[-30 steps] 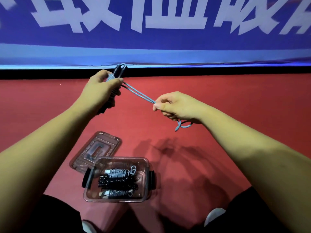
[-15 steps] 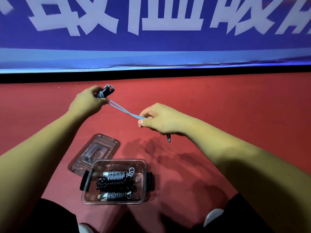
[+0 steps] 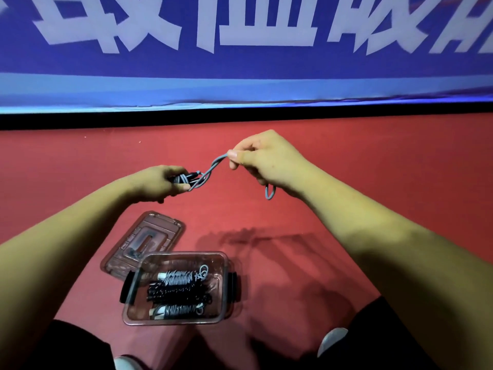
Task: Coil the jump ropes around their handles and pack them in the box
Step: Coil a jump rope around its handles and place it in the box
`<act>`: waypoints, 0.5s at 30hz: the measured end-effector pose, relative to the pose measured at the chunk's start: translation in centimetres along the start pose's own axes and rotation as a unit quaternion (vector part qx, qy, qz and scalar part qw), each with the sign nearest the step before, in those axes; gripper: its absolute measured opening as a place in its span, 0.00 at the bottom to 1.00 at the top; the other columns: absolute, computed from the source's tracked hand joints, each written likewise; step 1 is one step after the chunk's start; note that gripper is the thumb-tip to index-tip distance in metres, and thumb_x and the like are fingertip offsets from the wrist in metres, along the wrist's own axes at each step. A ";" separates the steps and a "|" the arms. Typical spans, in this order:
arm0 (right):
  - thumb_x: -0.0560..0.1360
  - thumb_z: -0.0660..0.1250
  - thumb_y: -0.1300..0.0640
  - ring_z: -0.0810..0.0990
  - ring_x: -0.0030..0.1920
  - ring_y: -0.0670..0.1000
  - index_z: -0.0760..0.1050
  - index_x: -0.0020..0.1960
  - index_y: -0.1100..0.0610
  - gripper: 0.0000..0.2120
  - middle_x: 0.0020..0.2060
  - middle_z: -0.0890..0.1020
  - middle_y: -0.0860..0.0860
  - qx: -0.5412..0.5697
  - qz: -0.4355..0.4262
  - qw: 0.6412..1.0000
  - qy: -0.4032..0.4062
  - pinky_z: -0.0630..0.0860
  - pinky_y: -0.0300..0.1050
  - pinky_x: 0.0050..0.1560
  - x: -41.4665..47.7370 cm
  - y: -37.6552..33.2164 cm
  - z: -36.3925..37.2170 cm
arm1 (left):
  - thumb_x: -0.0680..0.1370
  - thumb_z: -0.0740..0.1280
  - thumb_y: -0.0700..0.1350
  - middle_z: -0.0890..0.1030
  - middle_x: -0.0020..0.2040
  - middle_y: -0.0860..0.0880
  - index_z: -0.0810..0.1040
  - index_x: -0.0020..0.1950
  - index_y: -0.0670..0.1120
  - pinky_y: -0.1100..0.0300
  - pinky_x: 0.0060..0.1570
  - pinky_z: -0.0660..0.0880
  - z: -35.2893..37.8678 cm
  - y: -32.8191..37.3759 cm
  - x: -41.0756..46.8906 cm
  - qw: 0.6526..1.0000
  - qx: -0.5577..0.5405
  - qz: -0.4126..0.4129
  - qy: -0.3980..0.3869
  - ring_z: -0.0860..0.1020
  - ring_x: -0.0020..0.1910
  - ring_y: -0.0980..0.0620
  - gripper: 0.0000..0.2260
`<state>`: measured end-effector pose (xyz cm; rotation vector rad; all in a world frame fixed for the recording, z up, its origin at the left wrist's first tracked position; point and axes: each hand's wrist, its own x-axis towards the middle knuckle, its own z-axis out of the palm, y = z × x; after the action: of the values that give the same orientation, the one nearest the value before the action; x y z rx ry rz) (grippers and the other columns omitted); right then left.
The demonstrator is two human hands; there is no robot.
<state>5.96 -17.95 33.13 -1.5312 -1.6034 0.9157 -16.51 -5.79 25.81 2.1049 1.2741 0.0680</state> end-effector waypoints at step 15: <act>0.79 0.64 0.60 0.57 0.24 0.48 0.75 0.35 0.61 0.14 0.21 0.62 0.48 0.093 0.002 0.994 0.056 0.57 0.37 0.25 0.0 0.9 -2.7 | 0.82 0.63 0.50 0.74 0.37 0.44 0.76 0.49 0.41 0.64 0.19 0.63 1.4 2.6 -1.2 0.987 -0.160 -0.008 -0.015 0.68 0.27 0.50 0.12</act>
<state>8.78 -17.88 33.69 -1.4303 -1.3963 0.9372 -14.58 -8.27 26.49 1.8130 1.1766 0.2187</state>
